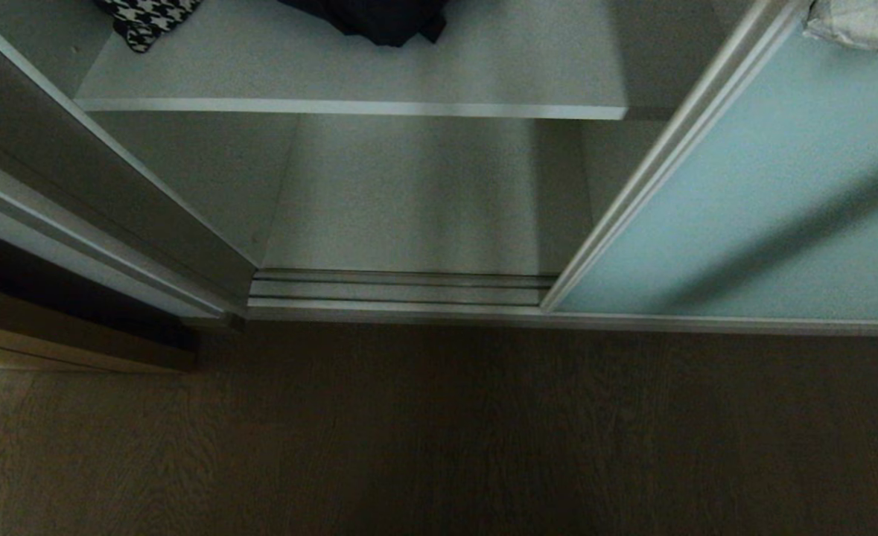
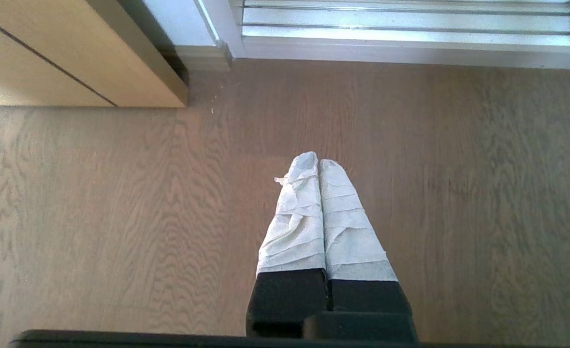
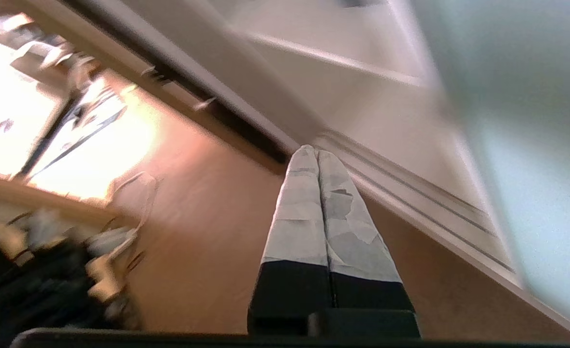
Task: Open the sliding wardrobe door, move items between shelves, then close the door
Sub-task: Close the door
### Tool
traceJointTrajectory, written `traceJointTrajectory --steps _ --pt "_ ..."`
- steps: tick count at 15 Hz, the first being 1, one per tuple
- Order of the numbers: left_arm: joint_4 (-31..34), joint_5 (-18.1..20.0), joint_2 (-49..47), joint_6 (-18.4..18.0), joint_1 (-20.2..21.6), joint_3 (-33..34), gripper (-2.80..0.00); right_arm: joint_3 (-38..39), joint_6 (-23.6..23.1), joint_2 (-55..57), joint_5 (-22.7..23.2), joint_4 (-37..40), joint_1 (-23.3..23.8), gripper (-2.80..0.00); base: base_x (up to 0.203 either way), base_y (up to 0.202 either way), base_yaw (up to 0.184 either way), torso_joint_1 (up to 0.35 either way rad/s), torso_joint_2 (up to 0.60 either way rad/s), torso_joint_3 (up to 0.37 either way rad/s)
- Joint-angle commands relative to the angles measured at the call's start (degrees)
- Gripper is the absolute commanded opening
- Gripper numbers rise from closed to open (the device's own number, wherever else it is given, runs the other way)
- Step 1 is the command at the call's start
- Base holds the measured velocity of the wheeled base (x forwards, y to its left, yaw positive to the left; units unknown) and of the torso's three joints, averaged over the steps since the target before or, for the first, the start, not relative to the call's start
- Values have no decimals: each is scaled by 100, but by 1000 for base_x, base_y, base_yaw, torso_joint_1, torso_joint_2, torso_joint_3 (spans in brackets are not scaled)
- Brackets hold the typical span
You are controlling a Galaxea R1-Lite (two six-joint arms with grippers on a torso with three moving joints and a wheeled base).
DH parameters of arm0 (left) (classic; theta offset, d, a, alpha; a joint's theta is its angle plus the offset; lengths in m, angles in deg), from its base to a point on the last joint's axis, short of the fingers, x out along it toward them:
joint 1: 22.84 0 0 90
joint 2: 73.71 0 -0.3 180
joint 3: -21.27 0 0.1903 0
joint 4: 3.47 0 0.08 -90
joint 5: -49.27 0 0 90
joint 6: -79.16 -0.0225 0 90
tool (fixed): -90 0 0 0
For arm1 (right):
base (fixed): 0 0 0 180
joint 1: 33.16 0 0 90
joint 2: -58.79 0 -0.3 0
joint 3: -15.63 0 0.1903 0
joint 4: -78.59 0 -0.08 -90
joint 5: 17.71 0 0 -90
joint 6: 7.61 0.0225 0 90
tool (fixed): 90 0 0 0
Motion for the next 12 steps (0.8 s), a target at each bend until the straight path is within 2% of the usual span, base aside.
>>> traceJointTrajectory --steps 1,5,10,12 --pt "-1 -1 -8 -3 5 0 -280 111 -24 -359 -1 10 -301 -280 0 0 0 0 0 0" --pt "-1 -1 -8 -3 5 0 -280 504 -43 -1466 5 198 -152 -280 0 0 0 0 0 0" --pt "-1 -1 -8 -3 5 0 -280 1347 -96 -3099 -68 1036 964 -280 0 0 0 0 0 0" --pt "-1 -1 -8 -3 5 0 -280 1795 -155 -3687 -345 1359 1294 -280 0 0 0 0 0 0"
